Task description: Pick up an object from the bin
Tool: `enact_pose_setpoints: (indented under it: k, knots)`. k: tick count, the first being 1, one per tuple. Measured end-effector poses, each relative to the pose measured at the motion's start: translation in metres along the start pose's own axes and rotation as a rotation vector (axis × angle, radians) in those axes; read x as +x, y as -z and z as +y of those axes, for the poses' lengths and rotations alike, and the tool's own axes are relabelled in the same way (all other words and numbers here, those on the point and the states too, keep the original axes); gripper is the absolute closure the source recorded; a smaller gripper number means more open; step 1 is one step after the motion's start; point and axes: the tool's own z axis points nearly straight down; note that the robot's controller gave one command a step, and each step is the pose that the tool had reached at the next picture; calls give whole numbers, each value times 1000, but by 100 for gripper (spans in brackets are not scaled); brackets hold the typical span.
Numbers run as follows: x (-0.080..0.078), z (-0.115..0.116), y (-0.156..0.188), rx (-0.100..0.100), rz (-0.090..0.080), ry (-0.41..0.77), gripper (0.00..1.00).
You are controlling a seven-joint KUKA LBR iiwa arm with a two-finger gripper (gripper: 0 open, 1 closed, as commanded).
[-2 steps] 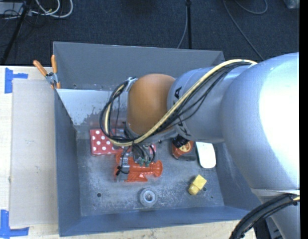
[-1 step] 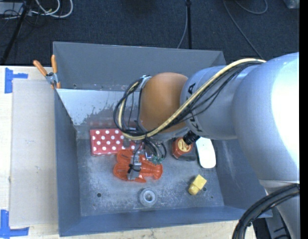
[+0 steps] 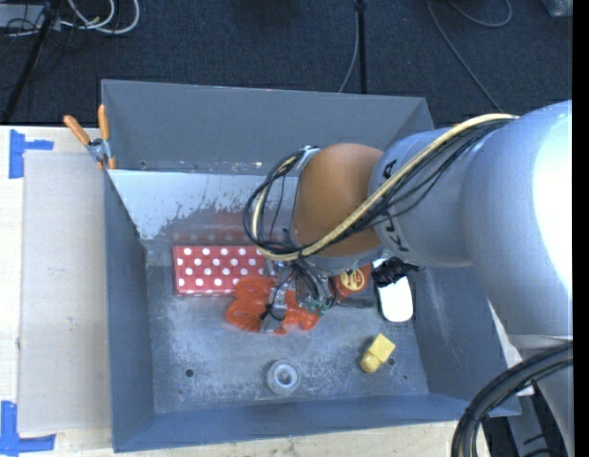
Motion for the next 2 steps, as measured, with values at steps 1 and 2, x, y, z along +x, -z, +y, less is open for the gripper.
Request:
enact_pose_setpoints:
  k: [1,2]
  knots:
    - [0,0,0,0,0,-1,100]
    - [-12,-7,140,-1,-3,50,100]
